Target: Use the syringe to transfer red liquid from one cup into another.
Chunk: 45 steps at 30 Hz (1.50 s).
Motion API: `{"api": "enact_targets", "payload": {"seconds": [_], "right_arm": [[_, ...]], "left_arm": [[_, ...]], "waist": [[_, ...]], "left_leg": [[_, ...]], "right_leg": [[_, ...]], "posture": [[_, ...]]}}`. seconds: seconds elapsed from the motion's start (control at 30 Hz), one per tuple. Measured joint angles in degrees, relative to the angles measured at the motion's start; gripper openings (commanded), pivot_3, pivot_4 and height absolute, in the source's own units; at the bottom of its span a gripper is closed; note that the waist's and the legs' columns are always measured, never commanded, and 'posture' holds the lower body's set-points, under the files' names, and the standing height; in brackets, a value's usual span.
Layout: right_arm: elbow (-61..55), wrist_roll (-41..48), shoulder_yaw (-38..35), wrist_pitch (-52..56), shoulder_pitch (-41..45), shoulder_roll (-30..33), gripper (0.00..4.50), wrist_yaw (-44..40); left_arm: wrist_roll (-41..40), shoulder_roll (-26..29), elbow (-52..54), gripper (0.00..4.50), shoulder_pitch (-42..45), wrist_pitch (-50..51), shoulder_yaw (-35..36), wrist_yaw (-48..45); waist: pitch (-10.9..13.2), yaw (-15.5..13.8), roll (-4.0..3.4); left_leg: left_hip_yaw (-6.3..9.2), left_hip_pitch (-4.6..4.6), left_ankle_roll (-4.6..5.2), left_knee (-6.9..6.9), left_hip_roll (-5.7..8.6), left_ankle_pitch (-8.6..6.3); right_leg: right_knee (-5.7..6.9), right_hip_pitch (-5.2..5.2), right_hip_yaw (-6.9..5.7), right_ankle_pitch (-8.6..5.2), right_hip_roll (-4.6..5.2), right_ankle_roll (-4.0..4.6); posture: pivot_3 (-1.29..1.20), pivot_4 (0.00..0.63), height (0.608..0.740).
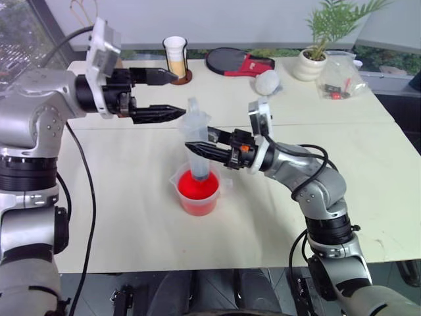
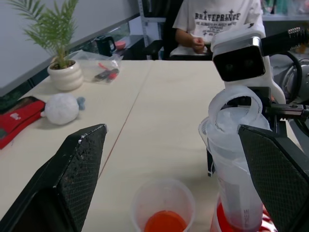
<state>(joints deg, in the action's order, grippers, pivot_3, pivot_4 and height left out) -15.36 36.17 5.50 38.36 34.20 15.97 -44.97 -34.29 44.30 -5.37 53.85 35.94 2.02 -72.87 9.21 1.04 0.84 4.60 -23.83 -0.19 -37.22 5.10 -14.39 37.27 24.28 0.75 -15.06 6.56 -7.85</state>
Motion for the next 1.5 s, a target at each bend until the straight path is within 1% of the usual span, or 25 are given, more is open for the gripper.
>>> {"api": "enact_targets", "payload": {"seconds": [0.13,0.2,0.23,0.27,0.33,0.4,0.43,0.47,0.5,0.63,0.8,1.07,1.17,1.27,1.37,1.43,1.5], "right_arm": [[0.0,0.0,0.6,0.0,-0.3,-0.3,1.42,-0.1],[0.0,0.0,1.1,0.0,-0.4,-0.5,1.42,-0.2],[0.0,-0.1,1.2,0.0,-0.4,-0.6,1.42,-0.2],[0.0,-0.1,1.3,0.0,-0.5,-0.6,1.42,-0.2],[0.3,-0.4,1.0,-0.5,-0.7,-0.6,1.42,0.0],[0.3,-0.7,0.8,-1.1,-1.0,-0.6,1.42,0.4],[0.3,-0.9,0.8,-1.4,-1.2,-0.7,1.42,0.7],[0.3,-1.0,0.7,-1.6,-1.4,-0.7,1.42,0.8],[0.3,-1.1,0.5,-1.9,-1.6,-0.7,1.42,1.0],[-0.1,-1.1,0.6,-2.4,-2.3,-0.7,1.42,1.1],[-1.7,-1.1,0.8,-3.2,-4.8,-1.1,1.42,1.3],[-2.3,-1.1,0.7,-4.7,-4.8,-1.3,1.42,2.5],[-2.3,-1.1,0.7,-4.9,-4.7,-1.3,1.42,2.6],[-2.3,-1.1,0.8,-4.7,-4.9,-1.3,1.42,2.6],[-2.6,-0.5,1.0,-3.6,-4.5,-0.9,1.42,2.5],[-3.2,1.2,0.7,-1.3,-3.5,-0.2,1.42,2.6],[-3.9,5.1,-1.1,3.0,-2.3,0.7,1.42,3.9]], "left_arm": [[0.0,-2.5,0.1,4.5,-0.1,-0.2,-0.1,1.1],[0.0,-4.0,0.2,3.97,-0.1,-0.5,-0.1,1.6],[0.0,-4.6,0.2,3.64,-0.1,-0.7,-0.3,1.8],[0.0,-5.0,0.2,3.2,-0.1,-0.8,-0.6,1.8],[-0.1,-5.7,0.2,2.2,-0.1,-1.0,-0.8,1.4],[-0.3,-6.2,0.4,1.34,-0.1,-1.1,-0.8,0.9],[-0.4,-6.2,0.6,0.99,-0.1,-1.0,-1.0,0.6],[-0.5,-6.2,0.9,0.38,-0.1,-0.9,-1.2,0.5],[-0.8,-6.3,1.1,0.02,-0.1,-0.5,-1.2,0.2],[-1.4,-6.4,1.3,0.02,-0.1,0.1,-1.3,0.2],[-4.0,-6.6,0.7,0.02,0.7,3.3,-1.2,0.2],[-6.5,-6.6,-3.4,0.02,5.5,4.8,-1.1,0.2],[-7.2,-6.4,-4.3,0.02,6.1,5.0,-1.0,0.2],[-8.0,-5.5,-4.8,1.02,6.1,5.9,-0.4,0.3],[-7.9,-2.8,-4.9,2.43,5.7,6.4,0.9,0.6],[-7.6,-1.1,-4.3,2.43,4.3,6.2,1.8,0.8],[-7.4,1.7,-3.4,2.43,1.1,6.0,3.9,0.7]], "waist": [[0.0,-0.1,0.0],[0.0,0.0,0.0],[0.0,0.0,0.0],[0.0,0.0,0.0],[0.0,0.0,0.0],[0.0,0.0,0.0],[0.0,0.0,0.0],[0.0,0.0,0.0],[0.0,0.0,0.0],[0.0,0.0,0.0],[0.0,0.0,0.0],[0.0,0.0,0.0],[0.0,0.1,0.0],[0.0,0.1,0.0],[0.0,0.3,0.0],[0.0,0.3,0.0],[0.0,0.3,-0.01]], "left_leg": [[0.02,0.0,0.0,-0.02,0.01,0.0],[0.02,0.0,0.0,-0.02,0.01,0.0],[0.02,0.0,0.0,-0.01,0.01,0.0],[0.02,0.0,0.0,-0.01,0.01,0.0],[0.02,0.0,0.0,-0.01,0.01,0.0],[0.02,0.0,0.0,0.0,0.0,0.0],[0.02,0.0,0.0,0.0,0.0,0.0],[0.02,0.0,0.0,0.0,0.0,0.0],[0.02,0.0,0.0,0.0,0.0,0.0],[0.02,0.0,0.0,0.0,0.0,0.0],[0.02,0.0,0.0,-0.02,0.01,0.0],[0.03,0.0,-0.01,-0.02,0.0,0.01],[0.03,0.0,-0.01,-0.01,0.0,0.01],[0.03,0.0,-0.01,-0.01,-0.01,0.01],[0.02,0.01,-0.03,0.04,-0.02,0.02],[0.03,0.01,-0.04,0.04,-0.04,0.03],[0.03,0.01,-0.04,0.05,-0.04,0.03]], "right_leg": [[0.0,-0.04,0.0,0.0,0.0,0.0],[0.0,-0.03,0.0,0.0,0.0,0.0],[0.0,-0.02,0.0,0.0,0.0,0.0],[0.0,-0.02,0.0,0.0,-0.01,0.0],[0.0,-0.02,0.0,0.0,-0.01,0.0],[0.0,-0.01,0.0,0.0,-0.01,0.0],[0.0,-0.01,0.0,0.0,-0.01,0.0],[0.0,-0.01,0.0,0.0,-0.01,0.0],[0.0,-0.01,0.0,0.0,-0.01,0.0],[0.0,-0.01,0.0,0.0,-0.01,0.0],[0.0,-0.03,0.0,0.0,-0.01,0.0],[0.0,-0.02,0.0,0.0,-0.02,0.0],[0.0,-0.02,0.0,0.0,-0.02,0.0],[0.0,-0.01,0.0,0.0,-0.03,0.0],[0.01,0.03,0.01,0.0,-0.04,0.0],[0.01,0.03,0.01,0.0,-0.06,0.0],[0.01,0.04,0.04,0.0,-0.05,0.0]], "posture": [[0.0,0.15,0.739],[0.0,0.15,0.739],[0.0,0.15,0.739],[0.0,0.15,0.739],[0.0,0.15,0.739],[0.0,0.15,0.739],[0.0,0.15,0.739],[0.0,0.15,0.739],[0.0,0.15,0.739],[0.0,0.15,0.739],[0.0,0.15,0.739],[0.0,0.15,0.739],[0.0,0.15,0.739],[0.0,0.15,0.739],[0.0,0.15,0.739],[0.0,0.15,0.739],[0.0,0.15,0.739]]}}
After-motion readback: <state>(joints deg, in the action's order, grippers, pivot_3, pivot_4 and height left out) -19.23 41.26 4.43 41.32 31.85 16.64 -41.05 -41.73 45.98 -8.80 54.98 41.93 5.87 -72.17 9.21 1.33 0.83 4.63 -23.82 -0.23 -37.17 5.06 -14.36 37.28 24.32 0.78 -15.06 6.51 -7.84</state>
